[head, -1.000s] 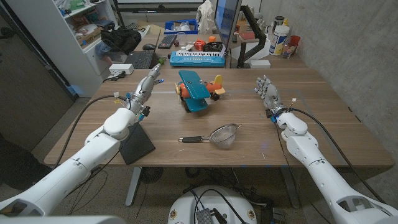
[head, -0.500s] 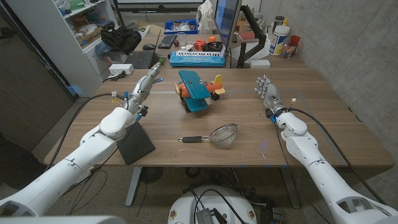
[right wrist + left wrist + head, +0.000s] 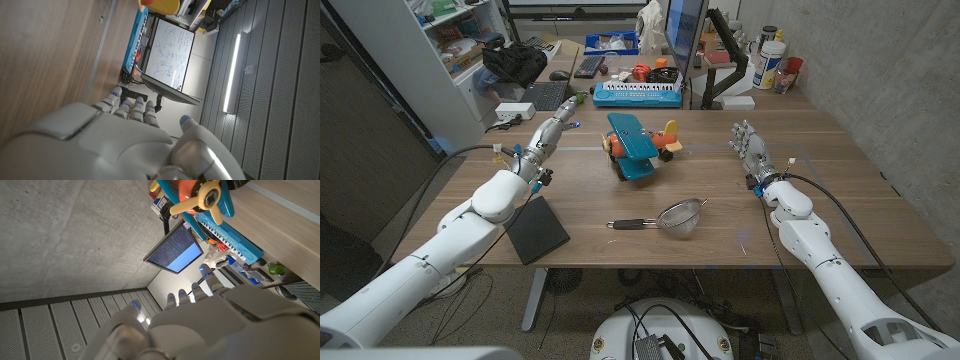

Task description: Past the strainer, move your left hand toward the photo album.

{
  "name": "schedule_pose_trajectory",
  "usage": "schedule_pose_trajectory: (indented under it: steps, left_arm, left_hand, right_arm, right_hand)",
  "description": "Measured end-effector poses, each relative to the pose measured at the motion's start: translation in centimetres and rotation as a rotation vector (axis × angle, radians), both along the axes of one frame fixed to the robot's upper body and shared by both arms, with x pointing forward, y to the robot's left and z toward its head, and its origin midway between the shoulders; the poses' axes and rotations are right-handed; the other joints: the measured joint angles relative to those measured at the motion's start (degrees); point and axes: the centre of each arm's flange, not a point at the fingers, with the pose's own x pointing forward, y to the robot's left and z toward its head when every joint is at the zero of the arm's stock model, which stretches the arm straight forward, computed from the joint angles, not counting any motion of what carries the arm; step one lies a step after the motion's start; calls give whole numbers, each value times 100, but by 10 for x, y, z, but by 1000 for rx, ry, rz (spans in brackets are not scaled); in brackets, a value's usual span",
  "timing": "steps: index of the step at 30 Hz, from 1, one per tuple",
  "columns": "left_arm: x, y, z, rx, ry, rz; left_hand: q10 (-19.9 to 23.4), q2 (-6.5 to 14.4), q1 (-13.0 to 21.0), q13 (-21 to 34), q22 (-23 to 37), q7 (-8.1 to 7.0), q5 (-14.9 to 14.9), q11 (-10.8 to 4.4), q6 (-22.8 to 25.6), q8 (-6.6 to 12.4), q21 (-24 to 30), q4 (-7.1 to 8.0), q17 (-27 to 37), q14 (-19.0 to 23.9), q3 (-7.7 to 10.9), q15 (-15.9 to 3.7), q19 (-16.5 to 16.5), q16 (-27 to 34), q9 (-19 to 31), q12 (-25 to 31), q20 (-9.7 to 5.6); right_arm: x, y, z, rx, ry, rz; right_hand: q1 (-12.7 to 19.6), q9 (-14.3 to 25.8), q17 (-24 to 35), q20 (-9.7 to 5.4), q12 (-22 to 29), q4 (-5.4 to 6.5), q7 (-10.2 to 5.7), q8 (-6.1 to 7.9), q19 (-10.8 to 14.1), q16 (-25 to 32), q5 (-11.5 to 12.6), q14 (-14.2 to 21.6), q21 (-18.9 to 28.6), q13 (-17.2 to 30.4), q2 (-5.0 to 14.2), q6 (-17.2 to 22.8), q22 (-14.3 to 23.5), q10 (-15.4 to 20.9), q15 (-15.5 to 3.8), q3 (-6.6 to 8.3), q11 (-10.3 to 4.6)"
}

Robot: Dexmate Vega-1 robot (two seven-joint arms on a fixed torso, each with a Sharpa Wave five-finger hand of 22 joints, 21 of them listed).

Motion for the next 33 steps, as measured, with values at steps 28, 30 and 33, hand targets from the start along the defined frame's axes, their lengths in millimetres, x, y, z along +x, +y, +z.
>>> schedule_pose_trajectory:
  steps: [28, 30, 33]
  left_arm:
    - [-36, 16, 8, 98, -59, 40]
    - [-38, 17, 8, 102, -60, 41]
    - [-42, 17, 9, 107, -63, 41]
  left_hand:
    - [0, 0, 0, 0, 0, 0, 0, 0, 0, 0, -21, 0, 0, -35, 0, -35, 0, 0, 0, 0, 0]
    - [0, 0, 0, 0, 0, 0, 0, 0, 0, 0, -21, 0, 0, -35, 0, -34, 0, 0, 0, 0, 0]
    - [0, 0, 0, 0, 0, 0, 0, 0, 0, 0, -21, 0, 0, -35, 0, -35, 0, 0, 0, 0, 0]
  right_arm:
    - [-3, 9, 1, -1, -12, 7]
    - [-3, 9, 1, -1, -13, 7]
    - [-3, 9, 1, 0, -14, 7]
  right_hand:
    - [0, 0, 0, 0, 0, 0, 0, 0, 0, 0, 0, 0, 0, 0, 0, 0, 0, 21, 0, 0, -22]
    - [0, 0, 0, 0, 0, 0, 0, 0, 0, 0, 0, 0, 0, 0, 0, 0, 0, 21, 0, 0, -22]
    - [0, 0, 0, 0, 0, 0, 0, 0, 0, 0, 22, 0, 0, 0, 0, 0, 0, 21, 0, 0, -22]
